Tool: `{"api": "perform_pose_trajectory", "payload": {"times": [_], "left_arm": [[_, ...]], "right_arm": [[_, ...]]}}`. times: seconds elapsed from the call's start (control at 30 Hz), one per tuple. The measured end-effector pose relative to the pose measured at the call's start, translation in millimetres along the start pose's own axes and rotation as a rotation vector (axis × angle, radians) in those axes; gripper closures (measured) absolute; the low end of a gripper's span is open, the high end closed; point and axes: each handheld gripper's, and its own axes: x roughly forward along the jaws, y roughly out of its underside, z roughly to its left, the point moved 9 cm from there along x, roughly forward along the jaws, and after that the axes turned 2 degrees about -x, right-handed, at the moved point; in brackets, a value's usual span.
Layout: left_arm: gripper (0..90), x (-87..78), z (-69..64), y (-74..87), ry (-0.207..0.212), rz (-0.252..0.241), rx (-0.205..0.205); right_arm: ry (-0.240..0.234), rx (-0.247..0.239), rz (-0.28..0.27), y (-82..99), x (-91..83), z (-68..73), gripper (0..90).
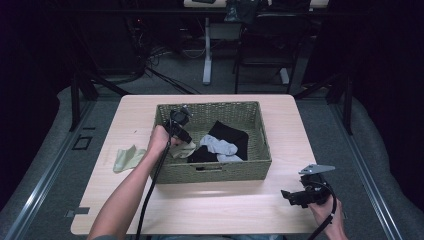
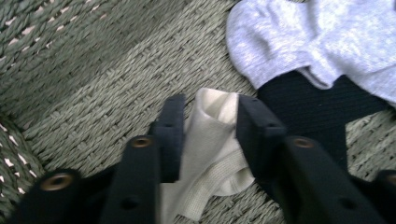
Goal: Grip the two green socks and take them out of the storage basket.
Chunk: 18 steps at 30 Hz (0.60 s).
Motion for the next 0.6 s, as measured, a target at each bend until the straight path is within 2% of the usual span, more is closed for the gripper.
{"api": "perform_pose_trajectory", "payload": {"times": [0.07,0.13,0.33,0.6], "left_arm": [[83.8,-0.7,-0.3,0.2,0.0,-0.001,0.0],[85.9,-2.7,-0.6,-0.2,-0.002,-0.009,0.01],[87.0,-18.5,-0.8,-0.3,-0.011,-0.035,0.021],[87.0,-56.3,-2.2,-4.6,-0.008,-0.106,0.047]], "right_arm": [[0.004,-0.002,0.003,0.3,-0.1,-0.6,5.0],[0.004,-0.002,0.002,0.3,-0.1,-0.6,5.1],[0.004,-0.002,0.003,0.2,-0.1,-0.5,5.1],[0.004,-0.003,0.001,-0.3,0.0,0.2,5.2]]}}
